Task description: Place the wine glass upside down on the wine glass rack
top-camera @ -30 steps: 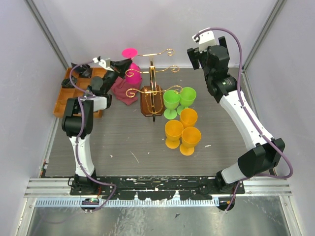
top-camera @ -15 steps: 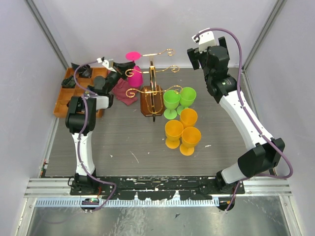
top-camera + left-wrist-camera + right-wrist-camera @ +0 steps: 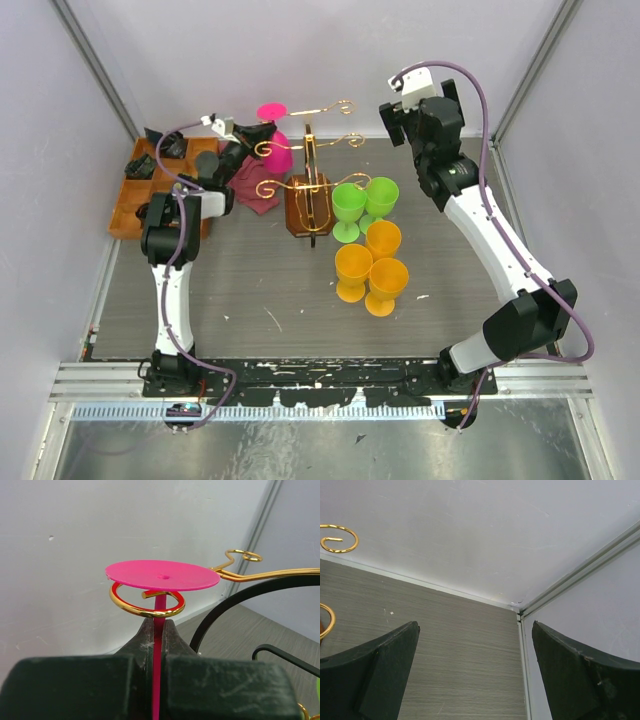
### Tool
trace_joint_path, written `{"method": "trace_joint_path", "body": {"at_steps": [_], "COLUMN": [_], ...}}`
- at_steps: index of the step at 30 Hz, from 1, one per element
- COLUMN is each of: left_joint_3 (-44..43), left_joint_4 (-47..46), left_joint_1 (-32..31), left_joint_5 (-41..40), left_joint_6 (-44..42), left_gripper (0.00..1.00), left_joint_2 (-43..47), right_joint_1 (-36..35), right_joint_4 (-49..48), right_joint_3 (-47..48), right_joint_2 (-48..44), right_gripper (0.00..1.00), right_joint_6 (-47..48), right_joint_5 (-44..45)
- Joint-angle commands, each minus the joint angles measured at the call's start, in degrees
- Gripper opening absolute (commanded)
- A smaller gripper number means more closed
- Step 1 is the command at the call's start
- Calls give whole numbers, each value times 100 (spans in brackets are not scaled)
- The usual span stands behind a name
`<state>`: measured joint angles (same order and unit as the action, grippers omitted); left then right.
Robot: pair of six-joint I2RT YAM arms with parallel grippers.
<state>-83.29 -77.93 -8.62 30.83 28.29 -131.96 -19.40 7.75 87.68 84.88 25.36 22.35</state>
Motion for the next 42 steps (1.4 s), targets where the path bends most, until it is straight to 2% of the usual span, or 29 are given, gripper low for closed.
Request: {"method": "trace_joint_path", "body": {"at_steps": [1,8,17,30,36,42], "left_joint_3": [-177,357,928,1110,1301,1863], "left_joint_4": [-38,-341,-407,-235,-99,-118], "left_joint_1": [8,89,150,-55,-97,-13], "left_joint_5": [-297,-701,-666,-12,-15,63], "left_joint_6": [-201,-461,-684,-835,-865,-901], "left_gripper": [0,0,0,1,31,43], "left_joint_2": [-52,262,788,913,984,1287], "right_joint_1": [6,6,11,6,11,15], "right_joint_4": [-306,-317,-314,-353,-143,315], "right_joint_3": [5,-44,-140,-224,-70,69], "right_joint_2": [-207,-226,-170,-154,-42,103], "right_gripper": [100,100,100,100,100,100], "right_joint_6": [39,47,15,-18,-298,-677], "right_joint_5": [119,94,7,77,22,-36]}}
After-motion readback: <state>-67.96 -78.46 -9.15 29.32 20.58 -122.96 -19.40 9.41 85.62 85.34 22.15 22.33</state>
